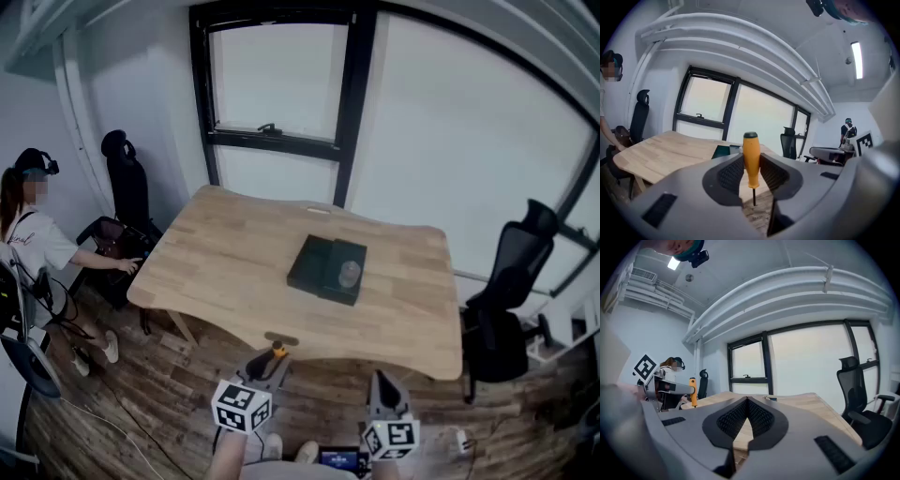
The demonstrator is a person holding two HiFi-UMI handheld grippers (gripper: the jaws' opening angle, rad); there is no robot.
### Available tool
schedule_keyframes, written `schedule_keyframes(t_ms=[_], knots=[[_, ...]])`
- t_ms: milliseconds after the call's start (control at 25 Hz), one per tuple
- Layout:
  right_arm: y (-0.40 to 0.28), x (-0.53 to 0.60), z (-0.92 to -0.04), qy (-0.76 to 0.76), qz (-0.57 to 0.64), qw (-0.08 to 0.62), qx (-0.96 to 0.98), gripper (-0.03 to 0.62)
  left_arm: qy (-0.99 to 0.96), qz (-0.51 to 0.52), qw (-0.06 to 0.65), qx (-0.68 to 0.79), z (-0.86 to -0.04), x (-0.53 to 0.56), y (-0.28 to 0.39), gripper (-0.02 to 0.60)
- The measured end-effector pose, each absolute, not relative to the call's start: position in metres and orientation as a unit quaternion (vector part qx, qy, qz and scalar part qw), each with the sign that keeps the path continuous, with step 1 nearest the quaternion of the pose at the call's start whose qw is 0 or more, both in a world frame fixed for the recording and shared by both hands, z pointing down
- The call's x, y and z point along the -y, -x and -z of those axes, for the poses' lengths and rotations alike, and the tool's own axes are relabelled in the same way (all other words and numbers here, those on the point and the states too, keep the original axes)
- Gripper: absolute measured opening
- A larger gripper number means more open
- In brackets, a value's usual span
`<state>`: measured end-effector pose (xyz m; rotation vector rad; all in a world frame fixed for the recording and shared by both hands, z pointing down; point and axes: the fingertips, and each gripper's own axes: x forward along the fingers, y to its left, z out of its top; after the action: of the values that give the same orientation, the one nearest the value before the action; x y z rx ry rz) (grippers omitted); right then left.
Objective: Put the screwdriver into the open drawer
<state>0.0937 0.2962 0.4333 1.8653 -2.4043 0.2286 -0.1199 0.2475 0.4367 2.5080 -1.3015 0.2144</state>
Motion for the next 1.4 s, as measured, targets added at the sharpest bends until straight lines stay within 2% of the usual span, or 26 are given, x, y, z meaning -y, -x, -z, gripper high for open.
schedule_keyframes(t_ms=[440,1400], knots=[[-0.091,-0.302,-0.437,-0.610,-0.076,0.040,0.788,-0.003,-0.860,-0.092,0.166,0.473,-0.446,-0.252,0.140,0.110],[-0.127,-0.303,-0.437,-0.602,-0.086,0.013,0.794,-0.003,-0.861,-0.100,0.149,0.476,-0.442,-0.251,0.106,0.110]])
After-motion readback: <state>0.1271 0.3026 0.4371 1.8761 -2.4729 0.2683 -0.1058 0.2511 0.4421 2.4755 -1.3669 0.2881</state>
